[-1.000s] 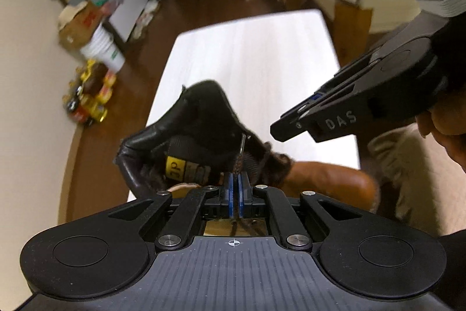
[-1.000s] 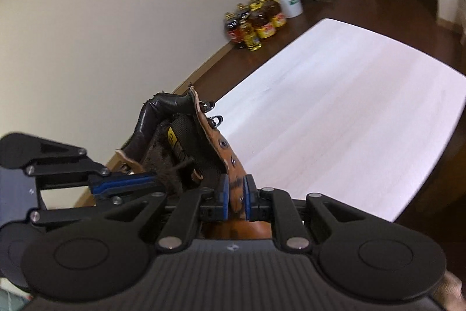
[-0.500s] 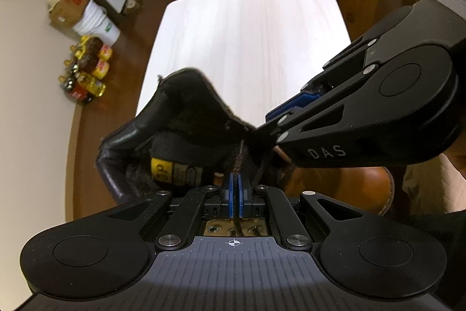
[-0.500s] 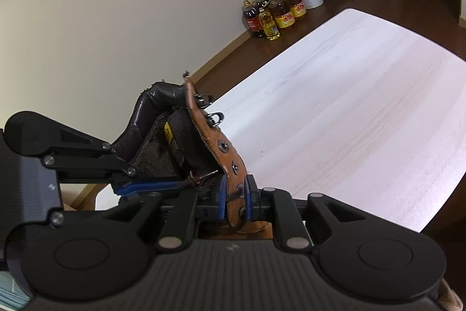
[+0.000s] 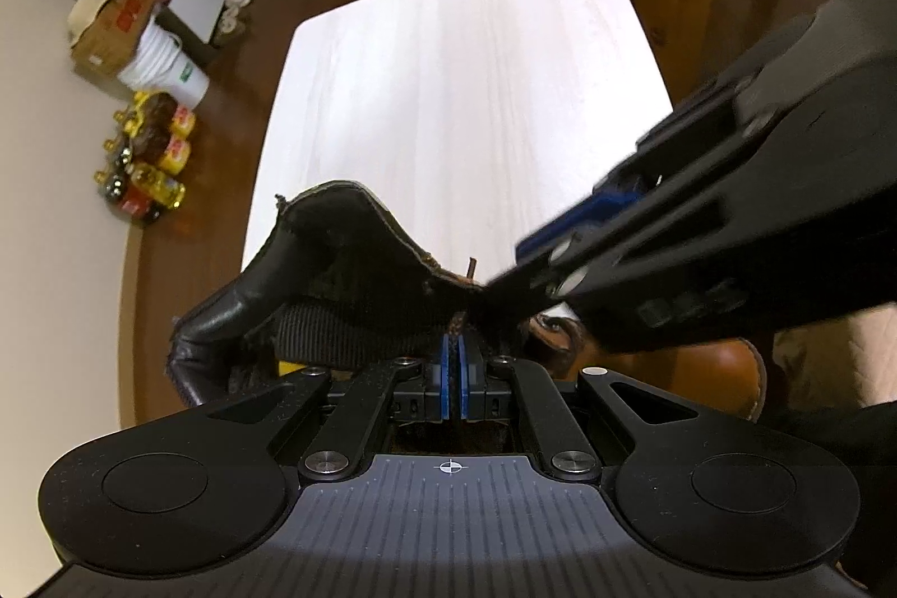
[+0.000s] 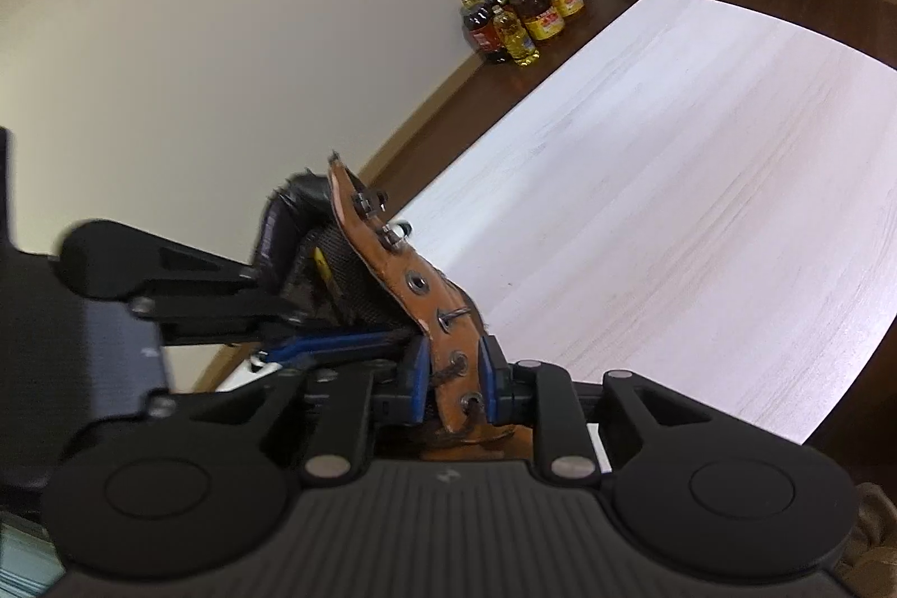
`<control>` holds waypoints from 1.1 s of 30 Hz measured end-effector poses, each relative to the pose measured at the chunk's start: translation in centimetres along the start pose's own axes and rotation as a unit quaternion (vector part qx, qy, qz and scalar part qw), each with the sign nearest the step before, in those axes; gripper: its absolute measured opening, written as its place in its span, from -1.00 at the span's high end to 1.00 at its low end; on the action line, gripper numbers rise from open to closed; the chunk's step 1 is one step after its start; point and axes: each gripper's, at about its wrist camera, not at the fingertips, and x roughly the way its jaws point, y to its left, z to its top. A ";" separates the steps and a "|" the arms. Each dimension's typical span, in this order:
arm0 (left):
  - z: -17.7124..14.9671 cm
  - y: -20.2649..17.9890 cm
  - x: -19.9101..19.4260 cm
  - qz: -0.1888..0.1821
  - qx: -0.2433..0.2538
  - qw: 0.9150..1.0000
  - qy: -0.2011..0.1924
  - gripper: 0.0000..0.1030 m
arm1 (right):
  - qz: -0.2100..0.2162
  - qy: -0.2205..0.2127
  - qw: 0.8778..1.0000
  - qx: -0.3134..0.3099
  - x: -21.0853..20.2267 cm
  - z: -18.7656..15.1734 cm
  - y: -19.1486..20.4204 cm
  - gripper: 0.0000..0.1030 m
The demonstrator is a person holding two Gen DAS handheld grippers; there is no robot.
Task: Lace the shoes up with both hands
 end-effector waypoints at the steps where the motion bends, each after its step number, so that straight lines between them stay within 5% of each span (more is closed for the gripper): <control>1: 0.1 0.0 0.1 -0.002 0.000 1.000 -0.001 0.93 | 0.003 -0.008 1.000 -0.008 -0.5 0.2 -0.1 0.57; 4: 0.1 0.0 0.2 -0.004 0.004 1.000 -0.006 0.92 | -0.024 -0.003 0.998 -0.062 -0.6 0.8 -0.2 0.57; 6: 0.1 0.0 0.2 -0.006 0.009 1.000 -0.010 0.92 | -0.049 0.010 0.986 -0.158 0.1 0.8 0.9 0.57; 10: 0.3 -0.3 0.3 -0.005 0.006 1.000 -0.010 0.92 | -0.071 0.038 0.914 -0.398 1.8 -0.9 4.1 0.59; 12: 0.3 -0.5 0.4 -0.004 0.003 1.000 -0.011 0.92 | -0.074 0.041 0.861 -0.501 2.4 -2.0 5.2 0.64; 15: 0.2 -1.1 0.4 -0.004 -0.006 1.000 -0.012 0.92 | -0.078 0.038 0.815 -0.572 3.1 -2.6 6.0 0.65; 17: 0.0 -1.2 0.2 -0.005 -0.010 1.000 -0.014 0.92 | -0.077 0.045 0.771 -0.630 3.8 -3.0 6.3 0.66; 21: -0.2 -1.5 -0.2 -0.005 -0.018 1.000 -0.014 0.92 | -0.067 0.051 0.716 -0.693 4.1 -4.0 6.4 0.69; 26: -0.4 -1.8 -0.5 -0.006 -0.026 1.000 -0.014 0.91 | -0.063 0.047 0.668 -0.740 4.3 -5.3 6.4 0.75; 29: -0.3 -1.7 -0.7 -0.007 -0.028 0.999 -0.014 0.91 | -0.063 0.042 0.628 -0.774 4.3 -6.4 6.3 0.77; 31: -0.3 -1.6 -0.8 -0.008 -0.031 0.999 -0.015 0.90 | -0.057 0.047 0.622 -0.779 4.4 -6.5 6.4 0.85; 33: -0.3 -1.5 -1.1 -0.012 -0.042 0.999 -0.017 0.87 | -0.048 0.060 0.636 -0.768 4.3 -6.2 6.4 0.93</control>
